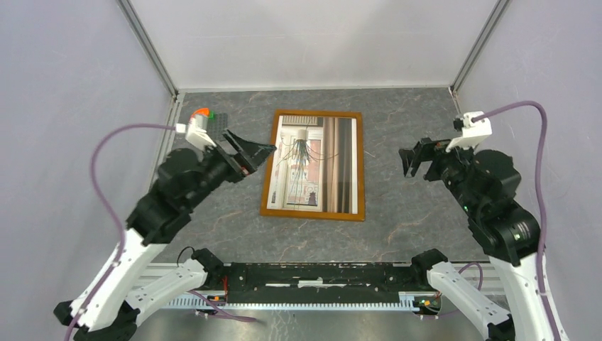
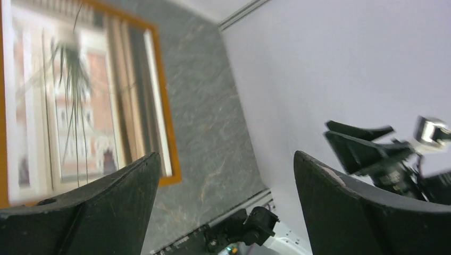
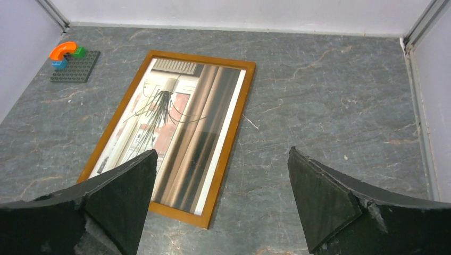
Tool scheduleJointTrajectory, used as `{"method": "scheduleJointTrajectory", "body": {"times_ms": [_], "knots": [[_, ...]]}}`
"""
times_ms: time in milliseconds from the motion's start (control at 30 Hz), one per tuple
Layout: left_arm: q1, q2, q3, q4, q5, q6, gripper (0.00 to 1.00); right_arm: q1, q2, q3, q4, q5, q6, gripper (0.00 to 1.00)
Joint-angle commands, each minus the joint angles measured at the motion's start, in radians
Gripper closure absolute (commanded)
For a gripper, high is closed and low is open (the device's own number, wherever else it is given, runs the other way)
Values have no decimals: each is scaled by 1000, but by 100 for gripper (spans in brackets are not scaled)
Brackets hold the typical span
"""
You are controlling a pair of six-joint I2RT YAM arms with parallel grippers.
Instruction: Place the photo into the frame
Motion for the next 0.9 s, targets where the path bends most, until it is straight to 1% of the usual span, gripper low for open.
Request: {"method": "scheduleJointTrajectory", "body": {"times_ms": [0, 67, 133, 233, 300, 367, 600, 733, 867], "knots": [[4, -26, 238, -73, 119, 417, 0, -4, -66, 53, -16, -28, -59, 2], [4, -8, 351, -117, 149, 486, 0, -3, -89, 72, -21, -21, -66, 2], [4, 17, 474, -170, 148, 534, 0, -3, -103, 94, -38, 7, -55, 2], [4, 41, 610, -203, 176, 569, 0, -4, -126, 122, -62, 34, -39, 2], [4, 41, 662, -203, 186, 569, 0, -3, -154, 122, -62, 36, -43, 2], [4, 30, 684, -197, 176, 564, 0, -3, -180, 116, -60, 54, -47, 2], [4, -22, 681, -173, 126, 564, 0, -3, -254, 97, -22, 76, -46, 2], [4, -14, 744, -209, 92, 579, 0, -3, -265, 102, -11, 90, -49, 2], [4, -9, 785, -243, 25, 599, 0, -4, -260, 108, -25, 114, -39, 2]]}}
